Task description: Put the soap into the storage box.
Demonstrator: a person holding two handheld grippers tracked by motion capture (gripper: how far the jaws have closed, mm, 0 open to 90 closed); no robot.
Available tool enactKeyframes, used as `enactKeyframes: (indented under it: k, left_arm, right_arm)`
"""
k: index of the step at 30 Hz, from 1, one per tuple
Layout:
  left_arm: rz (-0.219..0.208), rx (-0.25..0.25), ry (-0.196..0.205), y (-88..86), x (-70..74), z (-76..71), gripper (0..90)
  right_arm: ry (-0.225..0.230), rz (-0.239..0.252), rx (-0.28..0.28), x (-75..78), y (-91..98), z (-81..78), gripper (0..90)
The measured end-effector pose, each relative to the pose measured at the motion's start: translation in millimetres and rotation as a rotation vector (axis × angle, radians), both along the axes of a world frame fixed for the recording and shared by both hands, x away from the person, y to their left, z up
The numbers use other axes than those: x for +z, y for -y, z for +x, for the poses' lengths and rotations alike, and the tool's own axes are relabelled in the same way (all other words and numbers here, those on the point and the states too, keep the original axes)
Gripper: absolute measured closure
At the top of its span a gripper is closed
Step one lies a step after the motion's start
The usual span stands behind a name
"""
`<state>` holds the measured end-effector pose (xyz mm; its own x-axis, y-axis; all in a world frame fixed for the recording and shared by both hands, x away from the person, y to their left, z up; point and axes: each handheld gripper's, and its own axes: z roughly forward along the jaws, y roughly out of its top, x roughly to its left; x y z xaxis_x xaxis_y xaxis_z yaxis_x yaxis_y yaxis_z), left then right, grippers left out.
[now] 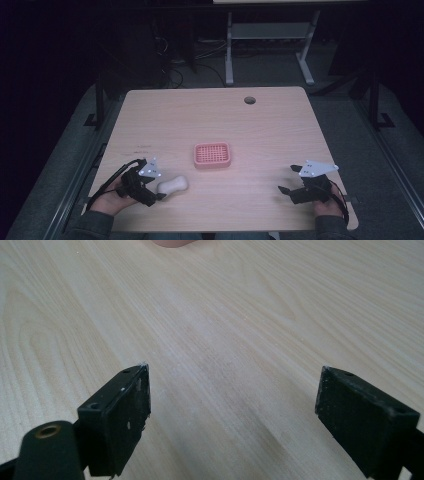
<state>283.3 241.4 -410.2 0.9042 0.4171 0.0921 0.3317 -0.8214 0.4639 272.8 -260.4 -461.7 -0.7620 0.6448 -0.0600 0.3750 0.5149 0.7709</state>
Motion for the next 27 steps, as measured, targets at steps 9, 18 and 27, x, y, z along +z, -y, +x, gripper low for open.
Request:
enactKeyframes:
  k: [9, 18, 27]
  left_arm:
    - [0.020, -0.004, -0.033, 9.5, -3.5, 7.8, 25.5]
    - [0.050, -0.019, -0.058, 20.0, -7.9, 14.2, 29.0]
    - [0.064, -0.032, -0.081, 30.7, -12.1, 19.1, 34.8]
  right_arm:
    - [0.005, 0.005, 0.003, 0.2, 0.0, -0.2, 13.8]
    - [0.003, 0.007, 0.000, 0.3, 0.3, -0.6, 13.8]
    - [0.003, 0.009, 0.000, 0.7, 0.6, -1.0, 13.7]
